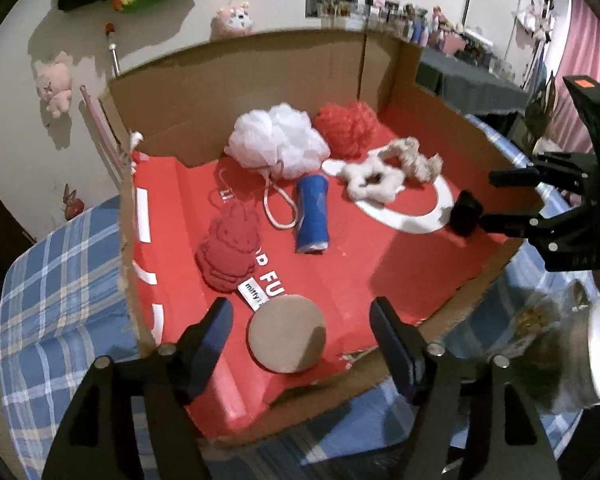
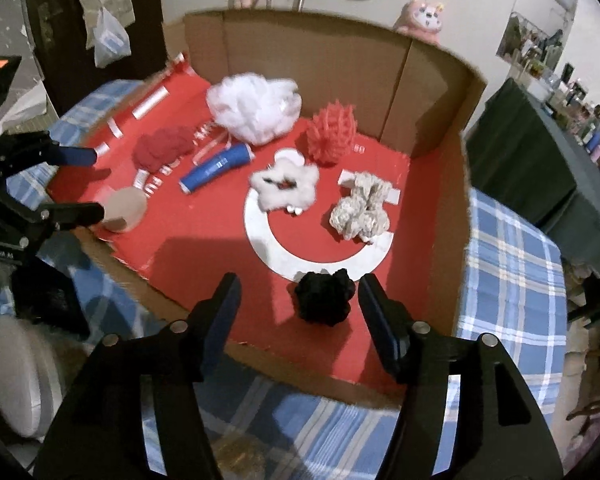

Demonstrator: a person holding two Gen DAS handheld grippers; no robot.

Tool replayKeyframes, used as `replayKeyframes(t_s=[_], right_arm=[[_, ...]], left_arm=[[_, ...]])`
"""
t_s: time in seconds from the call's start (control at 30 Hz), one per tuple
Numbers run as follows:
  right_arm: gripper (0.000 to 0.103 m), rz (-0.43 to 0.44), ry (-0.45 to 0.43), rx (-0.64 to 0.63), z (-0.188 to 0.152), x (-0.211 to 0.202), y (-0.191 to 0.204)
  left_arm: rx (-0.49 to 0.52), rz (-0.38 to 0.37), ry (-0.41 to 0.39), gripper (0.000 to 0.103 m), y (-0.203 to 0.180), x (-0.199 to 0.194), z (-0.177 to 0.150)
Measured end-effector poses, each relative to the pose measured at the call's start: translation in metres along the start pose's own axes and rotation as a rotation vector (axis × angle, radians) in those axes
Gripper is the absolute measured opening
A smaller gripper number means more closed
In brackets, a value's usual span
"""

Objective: Organize soft objects
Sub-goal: 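Pull both tools back from the box toward the remaining table items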

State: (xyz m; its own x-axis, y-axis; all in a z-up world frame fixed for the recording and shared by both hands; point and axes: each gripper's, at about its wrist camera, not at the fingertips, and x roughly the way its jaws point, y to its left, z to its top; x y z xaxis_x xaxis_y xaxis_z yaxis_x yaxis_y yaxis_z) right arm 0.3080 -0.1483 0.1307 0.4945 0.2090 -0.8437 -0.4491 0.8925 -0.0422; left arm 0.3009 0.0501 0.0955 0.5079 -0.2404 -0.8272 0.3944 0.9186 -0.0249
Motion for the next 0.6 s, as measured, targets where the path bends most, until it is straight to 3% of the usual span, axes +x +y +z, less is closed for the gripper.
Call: replayKeyframes(t_s=[0.23,0.47,0.6], right_arm=[[0.074,-0.011,-0.126,0.029,-0.011,-0.058,0.012],[0.077,-0.012,-0.259,0.072,-0.042,-0.117,0.032],[0.086,-0.036,-0.345,0.084,-0.069,-0.146,0.047]], left_arm=[[-0.038,0.013,-0.143,0.095,-0.016,-0.054,-0.013],[-0.117,0.041,-0.287,0.100,-0.034,-0.109,-0.033],[-0.139,0.080,-0.389,0.103,-0.053,-0.139,-0.055]])
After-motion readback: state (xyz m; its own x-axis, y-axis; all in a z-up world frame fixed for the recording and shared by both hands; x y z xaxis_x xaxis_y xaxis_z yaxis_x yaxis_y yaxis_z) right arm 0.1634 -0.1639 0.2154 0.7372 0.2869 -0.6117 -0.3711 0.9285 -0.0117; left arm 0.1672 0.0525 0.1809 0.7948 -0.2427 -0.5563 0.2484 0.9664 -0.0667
